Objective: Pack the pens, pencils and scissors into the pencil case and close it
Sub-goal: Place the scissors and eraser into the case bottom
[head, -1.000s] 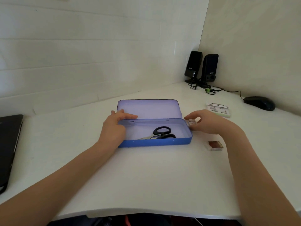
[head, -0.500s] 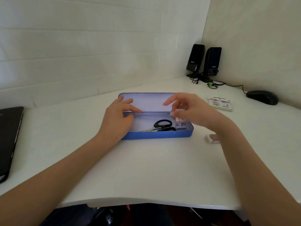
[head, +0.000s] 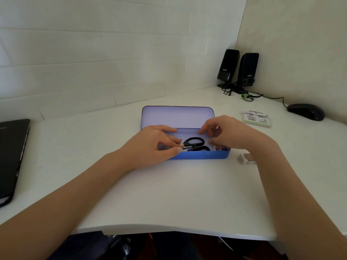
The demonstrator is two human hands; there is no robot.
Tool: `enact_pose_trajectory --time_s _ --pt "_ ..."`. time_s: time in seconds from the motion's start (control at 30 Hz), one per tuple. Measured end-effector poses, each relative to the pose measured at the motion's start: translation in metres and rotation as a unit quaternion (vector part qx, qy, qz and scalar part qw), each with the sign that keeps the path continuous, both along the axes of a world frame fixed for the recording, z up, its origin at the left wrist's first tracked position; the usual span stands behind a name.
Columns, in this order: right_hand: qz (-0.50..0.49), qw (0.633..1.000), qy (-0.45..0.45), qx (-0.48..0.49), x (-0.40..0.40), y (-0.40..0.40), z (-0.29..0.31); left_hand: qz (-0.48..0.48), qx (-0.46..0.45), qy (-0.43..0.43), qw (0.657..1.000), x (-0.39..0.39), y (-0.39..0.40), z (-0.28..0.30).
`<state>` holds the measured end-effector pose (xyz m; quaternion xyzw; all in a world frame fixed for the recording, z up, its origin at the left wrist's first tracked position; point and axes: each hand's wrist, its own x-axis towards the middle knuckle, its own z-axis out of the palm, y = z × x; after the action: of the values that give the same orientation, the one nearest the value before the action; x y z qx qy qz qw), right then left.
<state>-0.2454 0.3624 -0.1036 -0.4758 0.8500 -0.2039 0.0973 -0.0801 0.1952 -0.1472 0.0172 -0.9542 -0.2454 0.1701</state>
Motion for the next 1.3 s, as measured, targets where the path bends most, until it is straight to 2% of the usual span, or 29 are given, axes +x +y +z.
enact_pose_trajectory --time_s 0.07,0.17,0.33,0.4,0.53,0.73,0.87,1.0,1.13,1.3 --pt "-0.008 1.000 -0.003 -0.018 -0.002 0.004 0.004 0.005 0.014 0.002 1.000 0.001 0.000 0.000" --pt "-0.072 0.996 -0.019 -0.047 -0.010 0.019 0.016 0.007 0.016 0.007 1.000 0.000 -0.001 -0.001" --pt "-0.143 0.985 -0.063 0.076 -0.020 0.056 0.014 0.004 0.006 0.008 1.000 0.002 -0.001 -0.001" --pt "-0.142 0.981 -0.103 0.085 -0.014 0.069 0.008 0.005 0.018 0.008 1.000 0.002 -0.002 0.000" --pt "-0.124 0.984 -0.128 0.005 0.000 0.083 -0.005 0.012 0.052 0.026 0.998 0.003 -0.001 0.000" --pt "-0.126 0.983 -0.094 -0.098 0.002 0.081 0.000 0.029 0.073 0.046 0.996 0.005 -0.001 0.001" --pt "-0.020 0.972 -0.085 -0.217 0.007 0.048 0.020 0.029 0.070 0.047 0.996 0.005 -0.001 0.000" --pt "0.052 0.972 -0.090 -0.208 0.004 0.006 0.011 0.026 0.079 0.057 0.995 0.004 -0.001 -0.002" --pt "0.023 0.984 -0.065 -0.164 -0.008 0.002 -0.009 0.015 0.079 0.072 0.994 0.003 -0.002 -0.001" --pt "-0.015 0.982 -0.034 -0.183 -0.012 0.004 -0.009 0.014 0.078 0.074 0.994 0.001 -0.005 -0.003"
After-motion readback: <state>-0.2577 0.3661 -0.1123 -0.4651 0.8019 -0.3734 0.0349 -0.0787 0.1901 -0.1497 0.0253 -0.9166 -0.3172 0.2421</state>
